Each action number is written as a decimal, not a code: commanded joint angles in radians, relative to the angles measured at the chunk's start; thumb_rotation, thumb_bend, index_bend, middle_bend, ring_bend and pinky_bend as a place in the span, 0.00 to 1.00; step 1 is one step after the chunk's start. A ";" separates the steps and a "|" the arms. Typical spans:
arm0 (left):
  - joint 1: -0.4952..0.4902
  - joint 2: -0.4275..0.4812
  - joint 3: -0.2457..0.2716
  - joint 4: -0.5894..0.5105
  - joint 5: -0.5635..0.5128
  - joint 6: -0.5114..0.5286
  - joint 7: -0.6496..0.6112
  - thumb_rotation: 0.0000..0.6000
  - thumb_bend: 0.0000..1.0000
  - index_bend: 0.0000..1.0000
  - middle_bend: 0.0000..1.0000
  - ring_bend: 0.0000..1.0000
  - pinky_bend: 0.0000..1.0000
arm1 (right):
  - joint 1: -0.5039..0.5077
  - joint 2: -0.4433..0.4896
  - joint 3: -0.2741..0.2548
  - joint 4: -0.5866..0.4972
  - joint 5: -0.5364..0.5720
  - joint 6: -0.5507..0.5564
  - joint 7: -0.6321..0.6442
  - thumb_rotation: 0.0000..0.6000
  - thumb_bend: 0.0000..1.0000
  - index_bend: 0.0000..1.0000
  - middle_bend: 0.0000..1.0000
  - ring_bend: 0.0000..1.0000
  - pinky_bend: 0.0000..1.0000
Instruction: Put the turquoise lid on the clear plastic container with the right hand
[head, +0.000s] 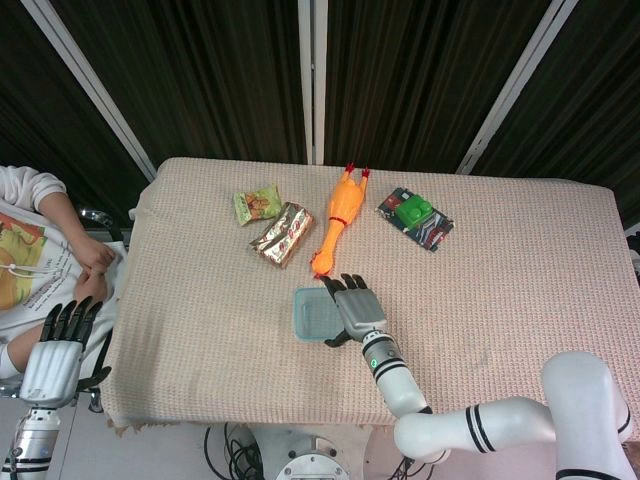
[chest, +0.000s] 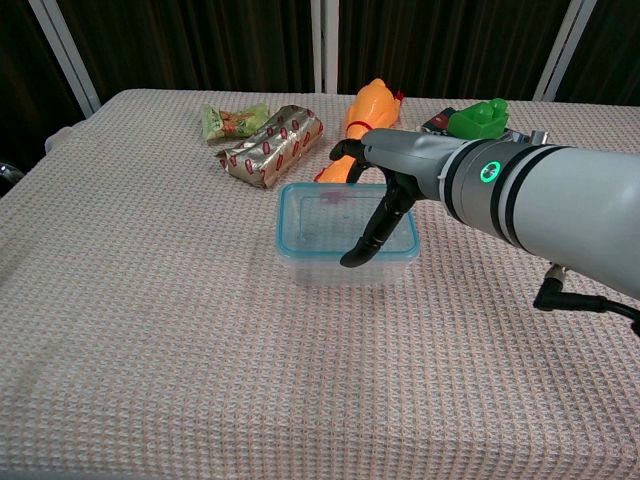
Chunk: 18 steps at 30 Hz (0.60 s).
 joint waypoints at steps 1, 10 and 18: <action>0.001 0.000 0.001 0.001 0.001 0.001 -0.002 1.00 0.04 0.06 0.02 0.00 0.00 | 0.003 -0.008 0.003 0.013 0.009 -0.009 -0.009 1.00 0.05 0.00 0.29 0.00 0.00; 0.007 -0.005 0.004 0.013 -0.004 0.004 -0.016 1.00 0.04 0.06 0.02 0.00 0.00 | 0.010 -0.024 -0.009 0.031 0.002 0.001 -0.053 1.00 0.05 0.00 0.29 0.00 0.00; 0.008 -0.009 0.003 0.020 -0.004 0.005 -0.022 1.00 0.04 0.06 0.02 0.00 0.00 | -0.001 -0.027 -0.020 0.038 -0.001 0.001 -0.068 1.00 0.05 0.00 0.29 0.00 0.00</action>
